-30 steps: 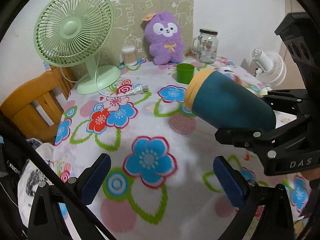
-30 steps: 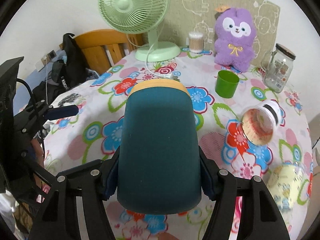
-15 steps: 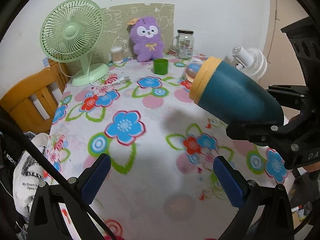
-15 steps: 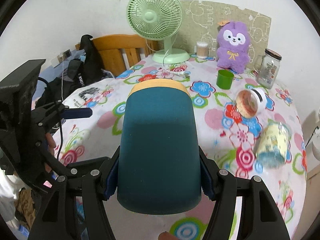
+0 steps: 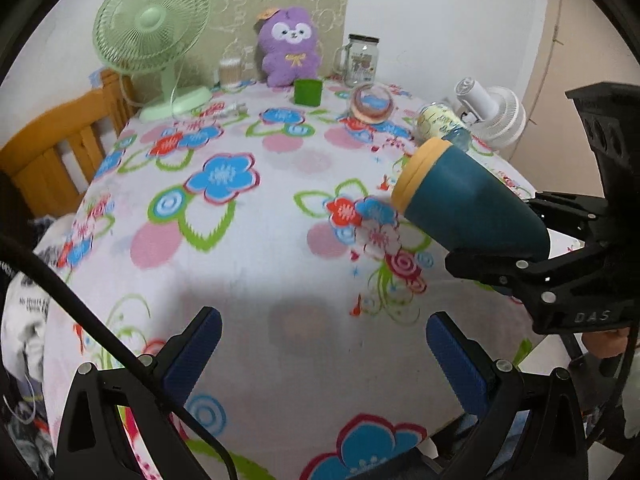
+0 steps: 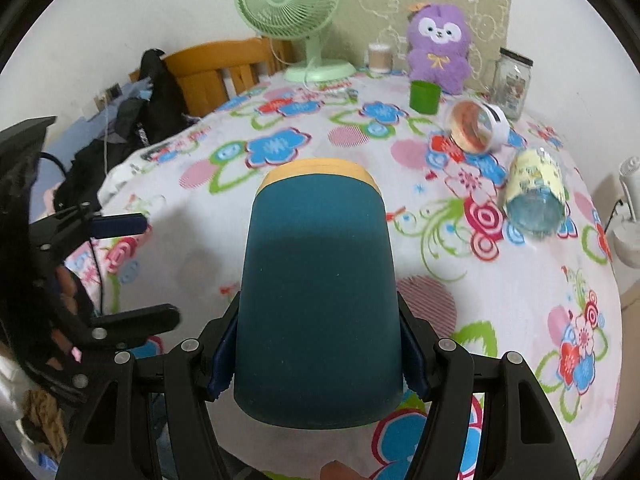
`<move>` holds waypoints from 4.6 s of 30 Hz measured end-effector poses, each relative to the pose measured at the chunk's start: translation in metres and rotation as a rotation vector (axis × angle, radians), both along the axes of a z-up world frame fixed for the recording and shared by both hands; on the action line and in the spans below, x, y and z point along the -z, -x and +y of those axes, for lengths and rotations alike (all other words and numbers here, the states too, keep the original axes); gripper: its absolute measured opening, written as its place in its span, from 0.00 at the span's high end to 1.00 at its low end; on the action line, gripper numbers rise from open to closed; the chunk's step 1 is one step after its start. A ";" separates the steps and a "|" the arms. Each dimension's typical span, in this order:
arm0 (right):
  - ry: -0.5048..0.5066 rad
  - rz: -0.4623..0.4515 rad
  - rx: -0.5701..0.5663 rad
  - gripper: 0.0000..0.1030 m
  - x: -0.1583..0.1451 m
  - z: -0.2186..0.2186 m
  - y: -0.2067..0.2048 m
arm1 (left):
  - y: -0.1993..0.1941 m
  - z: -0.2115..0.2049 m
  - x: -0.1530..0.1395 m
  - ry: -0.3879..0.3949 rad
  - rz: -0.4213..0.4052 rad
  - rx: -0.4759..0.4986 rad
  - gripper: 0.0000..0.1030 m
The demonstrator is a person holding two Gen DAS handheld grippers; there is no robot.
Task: Flip cup upside down
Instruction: 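Lift the teal cup with the right gripper and tilt it sideways, then bring the left gripper to the teal cup and grasp it while the right gripper holds it, then open the right gripper and pull it away while the left gripper holds the cup, then rotate the teal cup rim-down with the left gripper and lower it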
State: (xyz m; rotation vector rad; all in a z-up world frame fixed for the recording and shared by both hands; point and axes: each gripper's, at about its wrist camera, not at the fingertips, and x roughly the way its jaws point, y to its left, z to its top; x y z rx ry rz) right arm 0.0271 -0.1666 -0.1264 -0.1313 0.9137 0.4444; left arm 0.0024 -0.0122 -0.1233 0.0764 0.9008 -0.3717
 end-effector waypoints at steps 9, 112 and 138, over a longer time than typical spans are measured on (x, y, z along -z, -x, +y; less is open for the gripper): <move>0.027 0.033 0.029 0.33 0.022 0.000 -0.005 | 0.006 0.005 0.005 0.015 0.018 -0.037 0.00; -0.122 -0.018 0.162 0.04 -0.012 -0.111 0.030 | -0.048 -0.071 -0.047 0.164 0.079 -0.186 0.43; -0.111 -0.053 0.082 0.04 -0.022 -0.069 0.023 | -0.057 -0.054 -0.074 0.121 0.010 -0.196 0.43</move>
